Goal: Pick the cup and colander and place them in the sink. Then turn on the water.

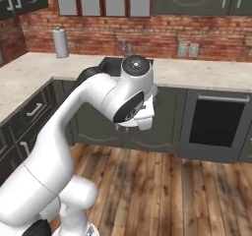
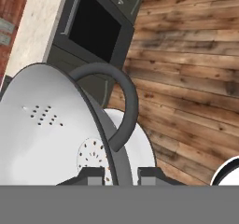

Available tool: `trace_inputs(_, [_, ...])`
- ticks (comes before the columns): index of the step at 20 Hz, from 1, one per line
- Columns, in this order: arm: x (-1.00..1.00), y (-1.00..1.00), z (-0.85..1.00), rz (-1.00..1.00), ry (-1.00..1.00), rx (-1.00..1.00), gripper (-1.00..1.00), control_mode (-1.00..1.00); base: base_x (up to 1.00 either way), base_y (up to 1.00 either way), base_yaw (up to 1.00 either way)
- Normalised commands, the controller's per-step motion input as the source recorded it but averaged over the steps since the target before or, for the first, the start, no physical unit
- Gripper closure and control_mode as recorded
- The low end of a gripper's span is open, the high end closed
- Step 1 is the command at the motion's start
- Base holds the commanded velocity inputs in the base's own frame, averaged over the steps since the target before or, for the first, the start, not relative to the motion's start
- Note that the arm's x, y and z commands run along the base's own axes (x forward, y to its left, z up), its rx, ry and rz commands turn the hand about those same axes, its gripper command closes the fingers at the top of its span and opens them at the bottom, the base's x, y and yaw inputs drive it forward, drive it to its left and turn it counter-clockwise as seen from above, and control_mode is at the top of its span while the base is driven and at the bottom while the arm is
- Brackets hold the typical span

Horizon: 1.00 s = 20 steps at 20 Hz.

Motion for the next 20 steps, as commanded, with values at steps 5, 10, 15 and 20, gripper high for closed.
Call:
trace_inputs(5, [0.00, 0.00, 0.00, 0.00, 0.00, 0.00, 1.00, 1.00, 0.68, -0.03, 0.00])
trace_inputs(10, [0.00, 0.00, 0.00, 0.00, 0.00, 0.00, 1.00, 1.00, 0.65, -0.04, 0.00])
trace_inputs(15, [0.00, 0.00, 0.00, 0.00, 0.00, 0.00, 1.00, 1.00, 0.64, -0.03, 0.00])
trace_inputs(20, [0.00, 0.00, 0.00, 0.00, 0.00, 0.00, 1.00, 1.00, 0.63, -0.03, 0.00])
